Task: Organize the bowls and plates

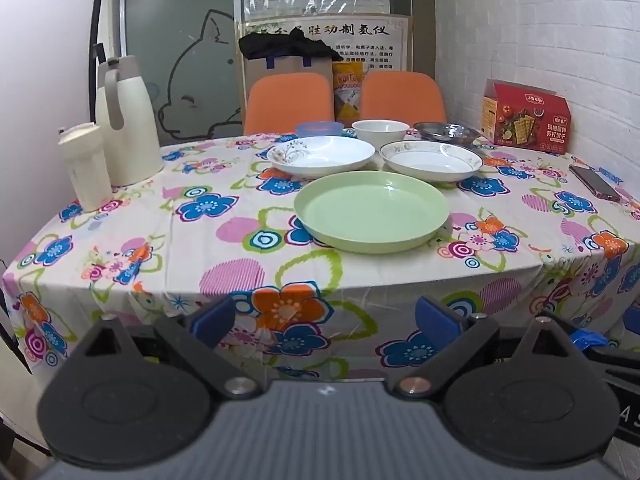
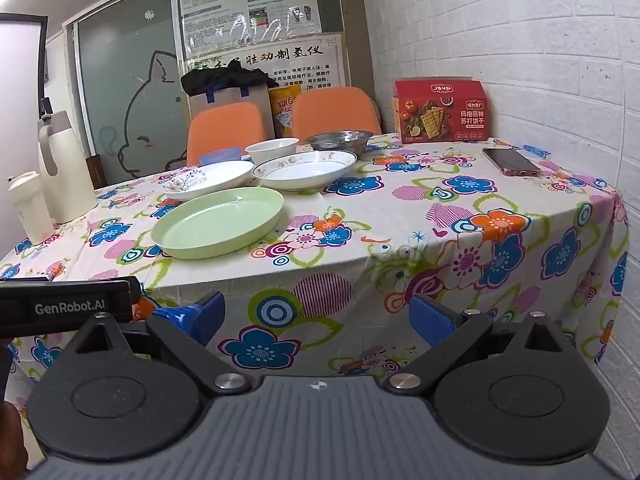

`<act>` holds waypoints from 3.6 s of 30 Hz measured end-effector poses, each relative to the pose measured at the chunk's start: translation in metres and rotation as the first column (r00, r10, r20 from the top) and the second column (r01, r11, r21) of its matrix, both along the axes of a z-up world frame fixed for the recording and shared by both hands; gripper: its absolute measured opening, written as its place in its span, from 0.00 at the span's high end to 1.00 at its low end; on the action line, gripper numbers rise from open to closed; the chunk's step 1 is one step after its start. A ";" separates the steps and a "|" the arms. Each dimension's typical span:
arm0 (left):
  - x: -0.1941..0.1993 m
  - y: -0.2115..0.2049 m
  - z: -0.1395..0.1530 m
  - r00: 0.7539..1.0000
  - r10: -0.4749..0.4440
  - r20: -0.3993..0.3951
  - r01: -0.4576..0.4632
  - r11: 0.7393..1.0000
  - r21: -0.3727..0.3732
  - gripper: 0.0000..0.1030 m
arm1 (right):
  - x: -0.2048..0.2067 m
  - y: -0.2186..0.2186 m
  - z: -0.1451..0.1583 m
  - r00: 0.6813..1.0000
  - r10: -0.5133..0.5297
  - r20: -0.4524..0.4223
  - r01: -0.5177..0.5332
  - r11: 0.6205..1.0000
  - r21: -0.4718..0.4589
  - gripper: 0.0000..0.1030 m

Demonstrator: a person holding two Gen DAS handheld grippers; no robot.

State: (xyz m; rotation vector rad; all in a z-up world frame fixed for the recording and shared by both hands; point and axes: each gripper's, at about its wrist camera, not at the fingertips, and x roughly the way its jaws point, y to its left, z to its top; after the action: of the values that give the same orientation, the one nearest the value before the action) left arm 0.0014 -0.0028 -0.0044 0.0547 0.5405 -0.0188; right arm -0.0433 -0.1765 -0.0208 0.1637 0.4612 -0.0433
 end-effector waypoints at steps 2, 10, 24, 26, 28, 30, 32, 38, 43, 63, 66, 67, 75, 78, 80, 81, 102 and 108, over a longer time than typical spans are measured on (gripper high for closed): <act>0.000 0.000 0.000 1.000 0.000 -0.001 0.000 1.000 0.000 0.06 | 0.002 0.004 -0.002 1.000 -0.007 -0.003 0.007 1.000 -0.003 0.16; 0.000 0.000 -0.002 1.000 -0.002 -0.003 0.002 1.000 0.003 0.06 | 0.003 0.005 -0.003 1.000 -0.005 -0.007 0.005 1.000 -0.002 0.16; 0.000 -0.003 -0.001 1.000 -0.011 -0.004 0.011 1.000 0.010 0.06 | 0.003 0.007 -0.004 1.000 -0.006 -0.009 0.006 1.000 -0.001 0.16; 0.000 -0.003 -0.001 1.000 -0.011 -0.004 0.012 1.000 0.011 0.06 | 0.003 0.006 -0.004 1.000 -0.005 -0.009 0.005 1.000 -0.001 0.16; 0.000 -0.003 -0.001 1.000 -0.011 -0.004 0.011 1.000 0.014 0.06 | 0.003 0.006 -0.004 1.000 -0.005 -0.011 0.005 1.000 0.000 0.16; 0.000 -0.003 -0.001 1.000 -0.012 -0.005 0.012 1.000 0.012 0.06 | 0.003 0.005 -0.004 1.000 -0.006 -0.012 0.006 1.000 0.003 0.16; 0.000 -0.003 -0.001 1.000 -0.012 -0.005 0.012 1.000 0.013 0.06 | 0.003 0.006 -0.005 1.000 -0.006 -0.013 0.006 1.000 0.002 0.16; 0.000 -0.003 -0.001 1.000 -0.012 -0.007 0.012 1.000 0.012 0.06 | 0.004 0.006 -0.005 1.000 -0.006 -0.013 0.006 1.000 0.003 0.16; 0.001 -0.003 -0.002 1.000 -0.012 -0.009 0.012 1.000 0.013 0.06 | 0.004 0.007 -0.006 1.000 -0.005 -0.016 0.005 1.000 0.004 0.16; 0.003 0.000 -0.007 1.000 -0.010 -0.028 0.011 1.000 0.013 0.06 | 0.005 0.009 -0.009 0.999 -0.002 -0.033 0.002 1.000 0.006 0.16; 0.004 -0.001 -0.007 0.999 -0.009 -0.035 0.009 1.000 0.013 0.06 | 0.006 0.009 -0.009 0.999 0.000 -0.037 0.000 1.000 0.005 0.16; 0.004 -0.001 -0.008 0.999 -0.009 -0.036 0.009 1.000 0.013 0.06 | 0.006 0.010 -0.009 0.999 0.000 -0.038 0.000 1.000 0.005 0.16; 0.010 -0.003 -0.011 0.998 -0.012 -0.057 0.013 1.000 0.018 0.06 | 0.010 0.009 -0.013 0.998 0.011 -0.059 -0.010 1.000 0.008 0.16; 0.014 -0.005 -0.014 0.997 -0.018 -0.070 0.019 1.000 0.018 0.06 | 0.011 0.006 -0.014 0.998 0.002 -0.063 -0.002 1.000 0.008 0.16; 0.017 -0.006 -0.016 0.997 -0.020 -0.079 0.021 1.000 0.016 0.06 | 0.011 0.002 -0.015 0.998 -0.008 -0.067 0.008 1.000 0.011 0.16; 0.019 -0.007 -0.016 0.996 -0.022 -0.083 0.023 1.000 0.015 0.06 | 0.012 -0.001 -0.016 0.998 -0.013 -0.069 0.014 1.000 0.013 0.16; 0.160 0.040 0.007 0.985 -0.015 -0.170 -0.005 0.993 -0.119 0.06 | 0.162 0.005 0.005 0.990 0.099 -0.102 -0.105 0.993 -0.053 0.16; 0.211 0.045 -0.006 0.970 -0.012 -0.245 -0.018 0.992 -0.123 0.06 | 0.208 0.016 -0.010 0.971 0.157 -0.182 -0.171 0.983 -0.063 0.16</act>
State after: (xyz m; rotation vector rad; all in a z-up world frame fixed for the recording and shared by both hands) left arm 0.2121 0.0422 -0.0101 -0.0714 0.7858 -0.0568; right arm 0.1643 -0.1602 -0.0304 0.0441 0.6482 0.0870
